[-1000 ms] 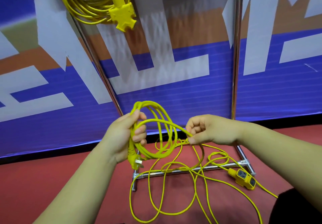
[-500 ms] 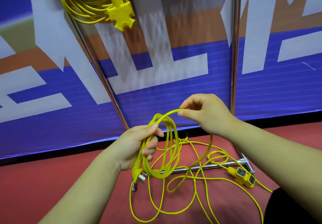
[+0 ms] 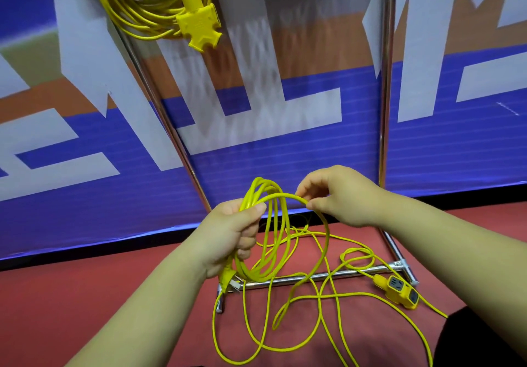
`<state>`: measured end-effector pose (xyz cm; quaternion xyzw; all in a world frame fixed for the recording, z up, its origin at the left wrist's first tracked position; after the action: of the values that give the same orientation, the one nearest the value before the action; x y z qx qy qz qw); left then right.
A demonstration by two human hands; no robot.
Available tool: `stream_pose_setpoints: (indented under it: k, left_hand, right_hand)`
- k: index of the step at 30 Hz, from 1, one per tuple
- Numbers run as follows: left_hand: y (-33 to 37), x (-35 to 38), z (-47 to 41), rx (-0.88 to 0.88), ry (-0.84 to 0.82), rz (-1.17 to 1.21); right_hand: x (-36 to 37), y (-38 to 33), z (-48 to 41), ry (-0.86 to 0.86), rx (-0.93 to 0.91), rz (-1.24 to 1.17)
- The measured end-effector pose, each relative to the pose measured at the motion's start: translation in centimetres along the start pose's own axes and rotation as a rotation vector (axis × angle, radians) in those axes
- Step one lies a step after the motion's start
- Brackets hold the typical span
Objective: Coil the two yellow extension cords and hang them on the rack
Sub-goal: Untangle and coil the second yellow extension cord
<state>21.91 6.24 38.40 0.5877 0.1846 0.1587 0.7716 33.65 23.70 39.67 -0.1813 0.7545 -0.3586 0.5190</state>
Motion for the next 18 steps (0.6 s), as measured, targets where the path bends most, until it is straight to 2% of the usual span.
stream_pose_setpoints:
  k: [7, 12, 18]
  left_hand:
    - [-1.2, 1.1, -1.0, 0.028, 0.085, -0.249]
    - [-2.2, 2.7, -2.2, 0.036, 0.035, -0.207]
    - [-2.8, 4.6, -2.8, 0.018, -0.028, -0.226]
  right_hand:
    - [-1.4, -1.4, -0.1, 0.104, -0.002, -0.297]
    - [-1.2, -2.4, -0.2, 0.172, 0.012, -0.486]
    - [-0.8, -2.8, -0.1, 0.231, 0.036, -0.553]
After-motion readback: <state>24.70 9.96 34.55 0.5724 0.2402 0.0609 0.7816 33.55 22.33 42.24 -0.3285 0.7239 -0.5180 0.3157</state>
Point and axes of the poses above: each hand's wrist, its own z-axis away from the middle knuckle, its own x-axis out of the palm, y = z × x, the point moved 5 cm from there along -z, towards the middle knuckle, and after that the axes turned 4 degrees about -z, right-handed, at the moved point
